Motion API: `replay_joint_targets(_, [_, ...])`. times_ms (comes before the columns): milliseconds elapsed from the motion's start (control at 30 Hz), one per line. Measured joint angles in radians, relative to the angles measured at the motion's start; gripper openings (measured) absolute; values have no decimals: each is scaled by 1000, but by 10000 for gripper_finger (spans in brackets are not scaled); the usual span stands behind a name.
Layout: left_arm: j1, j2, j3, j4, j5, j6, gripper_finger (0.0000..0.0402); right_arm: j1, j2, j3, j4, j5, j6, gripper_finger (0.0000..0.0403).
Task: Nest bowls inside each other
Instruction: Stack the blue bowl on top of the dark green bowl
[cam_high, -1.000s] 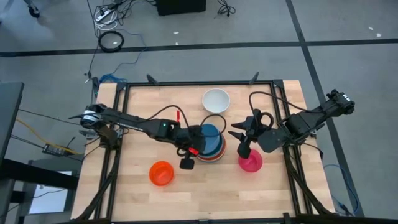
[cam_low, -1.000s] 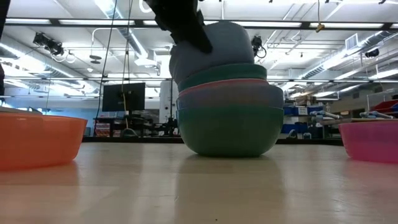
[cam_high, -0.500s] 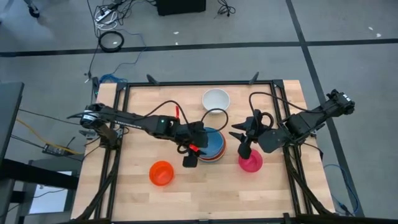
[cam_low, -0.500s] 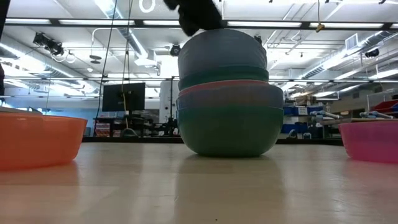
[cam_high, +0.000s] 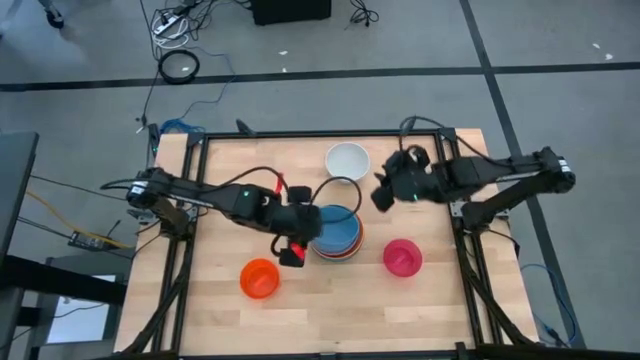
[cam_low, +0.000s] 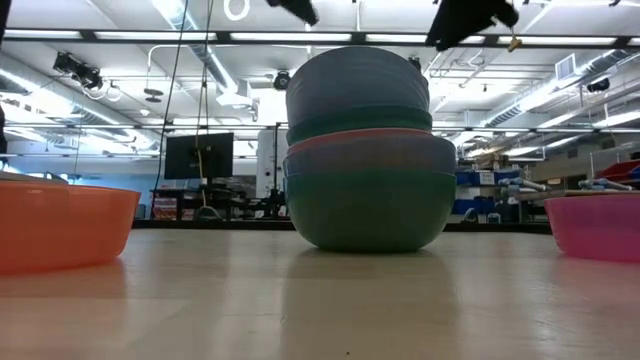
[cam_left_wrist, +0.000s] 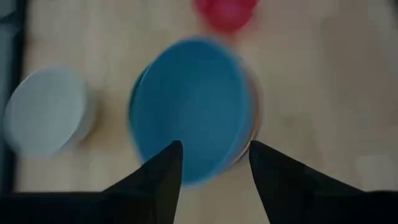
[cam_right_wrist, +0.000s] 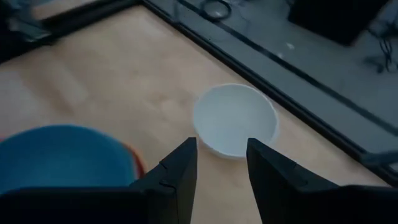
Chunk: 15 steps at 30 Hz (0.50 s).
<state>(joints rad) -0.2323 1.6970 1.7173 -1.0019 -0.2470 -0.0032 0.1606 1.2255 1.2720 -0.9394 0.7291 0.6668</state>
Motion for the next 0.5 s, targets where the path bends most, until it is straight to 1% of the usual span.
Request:
replay_joint_targets(100, [-8, 0, 8, -95, -80, -60, 195, -108, 11, 0, 6, -81, -41, 128])
replay_joint_targets(200, [-8, 0, 7, -185, -107, -120, 194, -211, 42, -1, 15, -193, -92, 128])
replay_joint_targets(267, [-13, 0, 7, -211, -131, -148, 194, -272, 76, 0, 28, -269, -123, 128])
replay_joint_targets(333, [-20, 0, 7, -200, -135, -154, 194, -316, 118, -1, 32, -311, -148, 128])
replay_joint_targets(500, [-38, 0, 7, -89, -115, -126, 194, -357, 208, -1, 84, -324, -181, 128])
